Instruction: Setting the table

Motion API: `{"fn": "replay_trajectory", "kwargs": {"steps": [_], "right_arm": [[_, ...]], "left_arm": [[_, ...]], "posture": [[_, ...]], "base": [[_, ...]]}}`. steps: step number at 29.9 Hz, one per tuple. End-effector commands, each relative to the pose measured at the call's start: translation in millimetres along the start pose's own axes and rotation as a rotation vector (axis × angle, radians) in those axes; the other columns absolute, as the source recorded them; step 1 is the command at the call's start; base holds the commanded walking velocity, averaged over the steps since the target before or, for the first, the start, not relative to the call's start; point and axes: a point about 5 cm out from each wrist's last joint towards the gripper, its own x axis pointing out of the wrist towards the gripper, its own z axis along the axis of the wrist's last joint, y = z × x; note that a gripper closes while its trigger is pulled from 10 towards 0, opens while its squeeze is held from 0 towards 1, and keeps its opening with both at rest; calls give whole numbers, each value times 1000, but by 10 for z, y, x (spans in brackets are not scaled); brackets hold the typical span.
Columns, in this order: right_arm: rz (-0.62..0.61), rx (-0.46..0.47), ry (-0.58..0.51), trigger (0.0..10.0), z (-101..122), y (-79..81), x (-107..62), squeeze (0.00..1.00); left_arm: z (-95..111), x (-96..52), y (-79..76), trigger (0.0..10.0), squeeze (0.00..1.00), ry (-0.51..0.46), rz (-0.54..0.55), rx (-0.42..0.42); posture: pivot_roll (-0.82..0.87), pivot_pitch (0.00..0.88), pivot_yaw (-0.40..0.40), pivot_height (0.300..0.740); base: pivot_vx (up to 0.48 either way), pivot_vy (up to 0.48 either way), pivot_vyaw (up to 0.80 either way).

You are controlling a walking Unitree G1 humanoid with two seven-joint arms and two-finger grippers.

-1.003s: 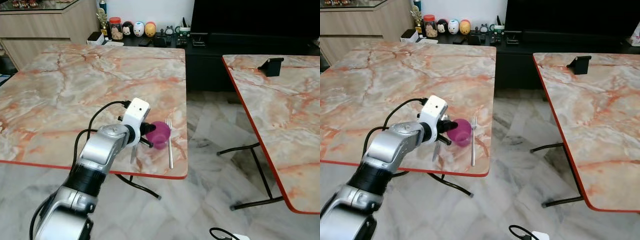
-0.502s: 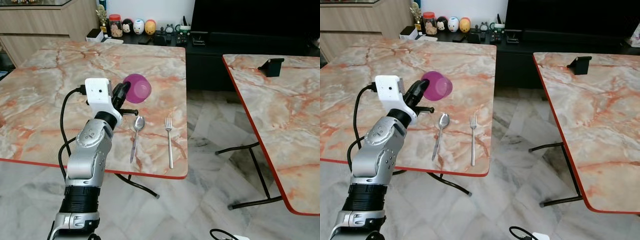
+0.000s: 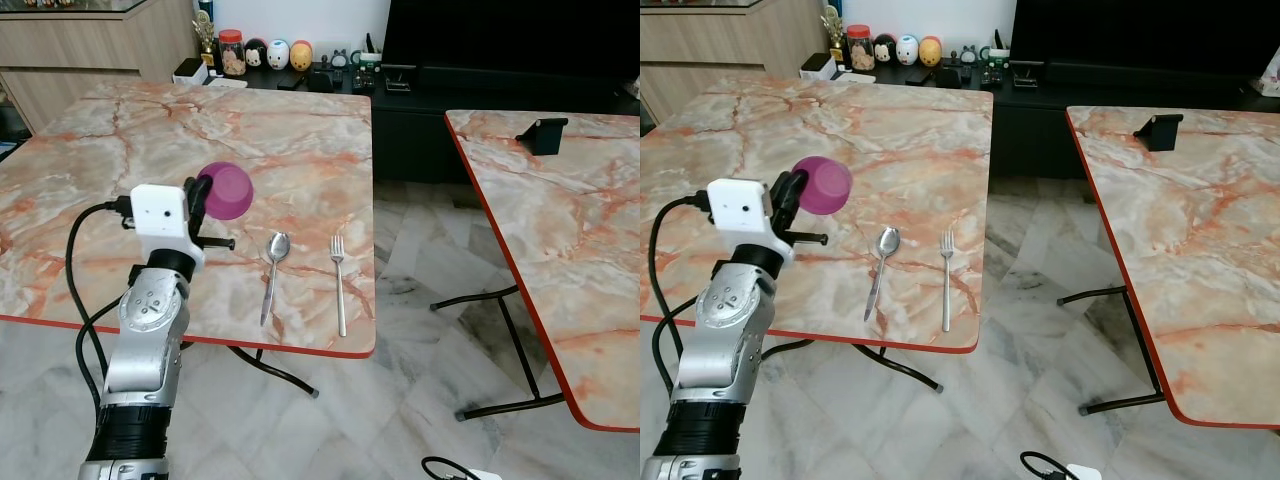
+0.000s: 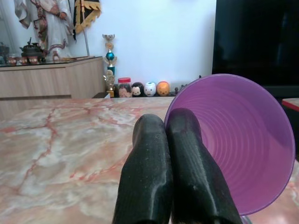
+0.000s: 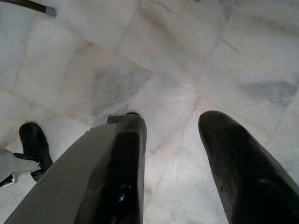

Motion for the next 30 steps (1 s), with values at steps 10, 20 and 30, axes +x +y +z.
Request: {"fn": "replay_trajectory", "kwargs": {"steps": [10,20,30], "right_arm": [[-16,25,-4,10000,-3,-37,-3,0],[-16,32,-3,10000,-7,-40,-4,0],[-21,28,3,10000,-15,-44,-4,0]], "left_arm": [[-77,-55,-21,10000,0,-5,19,13],[-141,-132,-37,10000,0,13,13,45],[-112,-78,-77,10000,0,-5,7,52]], "posture": [[141,0,-60,711],[143,0,-61,711],[134,0,-56,711]], "base": [[0,0,0],[0,0,0],[0,-206,0]]}}
